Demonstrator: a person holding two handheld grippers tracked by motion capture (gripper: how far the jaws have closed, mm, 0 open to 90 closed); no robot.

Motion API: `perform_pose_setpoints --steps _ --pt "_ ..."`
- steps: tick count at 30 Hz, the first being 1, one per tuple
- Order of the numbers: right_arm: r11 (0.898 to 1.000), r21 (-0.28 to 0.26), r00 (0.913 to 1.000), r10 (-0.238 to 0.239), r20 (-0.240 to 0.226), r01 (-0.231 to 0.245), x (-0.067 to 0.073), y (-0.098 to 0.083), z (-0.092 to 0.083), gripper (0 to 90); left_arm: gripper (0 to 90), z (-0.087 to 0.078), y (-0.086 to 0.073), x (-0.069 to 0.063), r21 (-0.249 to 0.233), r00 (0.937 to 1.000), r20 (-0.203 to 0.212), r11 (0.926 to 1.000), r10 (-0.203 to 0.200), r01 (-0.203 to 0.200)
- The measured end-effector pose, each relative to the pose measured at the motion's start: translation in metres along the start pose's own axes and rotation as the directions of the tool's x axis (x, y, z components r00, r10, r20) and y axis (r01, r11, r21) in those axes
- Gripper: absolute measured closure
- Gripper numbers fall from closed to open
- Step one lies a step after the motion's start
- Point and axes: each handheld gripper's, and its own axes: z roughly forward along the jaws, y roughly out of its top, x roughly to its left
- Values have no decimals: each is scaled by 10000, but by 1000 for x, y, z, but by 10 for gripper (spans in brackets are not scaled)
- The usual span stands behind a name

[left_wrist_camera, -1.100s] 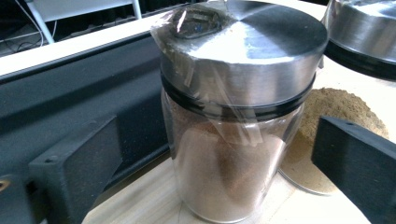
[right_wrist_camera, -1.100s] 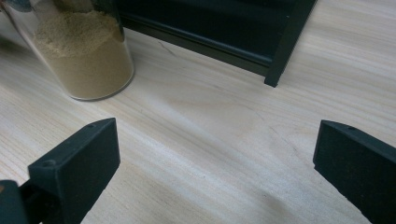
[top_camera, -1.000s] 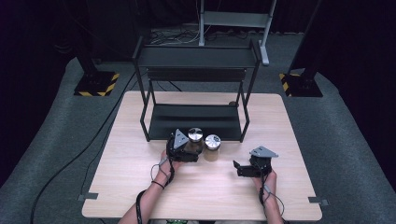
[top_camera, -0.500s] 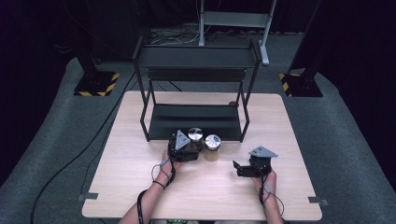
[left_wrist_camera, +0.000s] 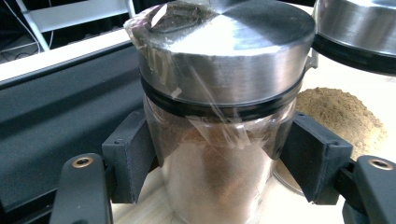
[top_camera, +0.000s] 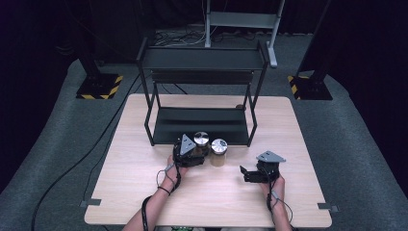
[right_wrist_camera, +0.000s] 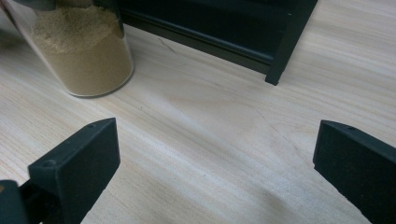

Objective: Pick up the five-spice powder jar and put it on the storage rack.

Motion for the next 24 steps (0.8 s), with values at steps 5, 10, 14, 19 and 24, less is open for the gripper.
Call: perform_pose_setpoints --steps 5,10,14,19,24 --pt "10000 9 10000 -15 9 15 0 0 0 0 305 0 -1 0 -64 10000 41 10000 50 -50" --pt "10000 27 10000 -27 18 27 1 0 0 0 306 0 -1 0 -81 10000 44 10000 41 -40" --pt "10000 38 10000 -44 29 44 1 1 0 0 306 -1 -1 1 -93 10000 84 10000 -2 2" --pt "10000 56 10000 -75 52 75 2 1 1 0 307 -1 -1 1 -103 10000 57 9999 11 -10" --pt "9999 86 9999 -97 51 96 2 1 1 0 307 -2 -1 2 -76 9999 99 10000 -16 17"
